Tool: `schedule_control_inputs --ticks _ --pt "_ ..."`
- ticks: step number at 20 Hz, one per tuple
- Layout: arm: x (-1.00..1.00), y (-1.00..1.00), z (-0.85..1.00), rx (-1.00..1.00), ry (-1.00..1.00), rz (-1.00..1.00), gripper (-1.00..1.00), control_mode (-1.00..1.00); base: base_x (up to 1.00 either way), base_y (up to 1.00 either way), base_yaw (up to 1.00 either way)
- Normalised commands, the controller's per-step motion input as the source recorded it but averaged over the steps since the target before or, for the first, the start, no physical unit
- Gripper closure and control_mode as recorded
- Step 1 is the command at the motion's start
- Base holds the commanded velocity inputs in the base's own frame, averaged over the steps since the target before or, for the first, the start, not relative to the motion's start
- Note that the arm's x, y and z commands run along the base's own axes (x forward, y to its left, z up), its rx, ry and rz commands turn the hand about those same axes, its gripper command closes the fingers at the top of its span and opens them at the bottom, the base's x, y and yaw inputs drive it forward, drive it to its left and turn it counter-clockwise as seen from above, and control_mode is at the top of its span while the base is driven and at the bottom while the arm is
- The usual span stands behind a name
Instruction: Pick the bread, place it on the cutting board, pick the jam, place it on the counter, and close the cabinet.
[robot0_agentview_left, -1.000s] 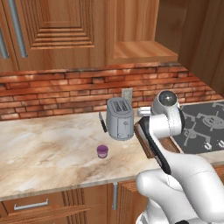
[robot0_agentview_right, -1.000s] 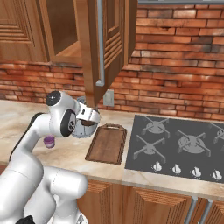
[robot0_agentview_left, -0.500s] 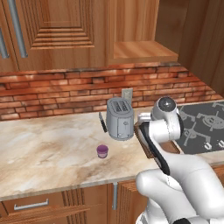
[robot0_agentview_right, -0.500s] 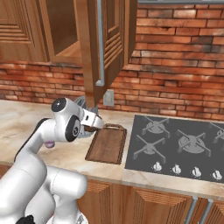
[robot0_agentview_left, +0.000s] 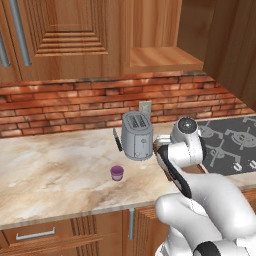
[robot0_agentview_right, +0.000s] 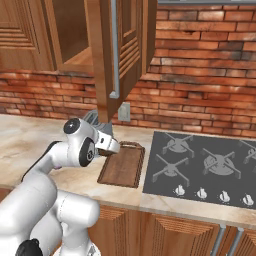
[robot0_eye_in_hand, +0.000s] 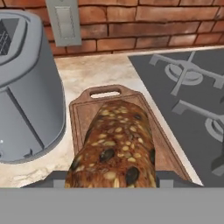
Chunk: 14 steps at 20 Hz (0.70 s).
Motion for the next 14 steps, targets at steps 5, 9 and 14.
schedule_control_inputs --ticks 5,9,14 --pt "0.14 -0.01 -0.28 0.0 0.02 0.0 1.0 -1.0 0.0 0.0 0.0" --pt "0.19 -0.01 -0.14 0.0 0.03 0.0 1.0 -1.0 0.0 0.0 0.0" --pt "0.21 -0.08 -0.06 0.0 0.02 0.0 1.0 -1.0 0.0 0.0 0.0"
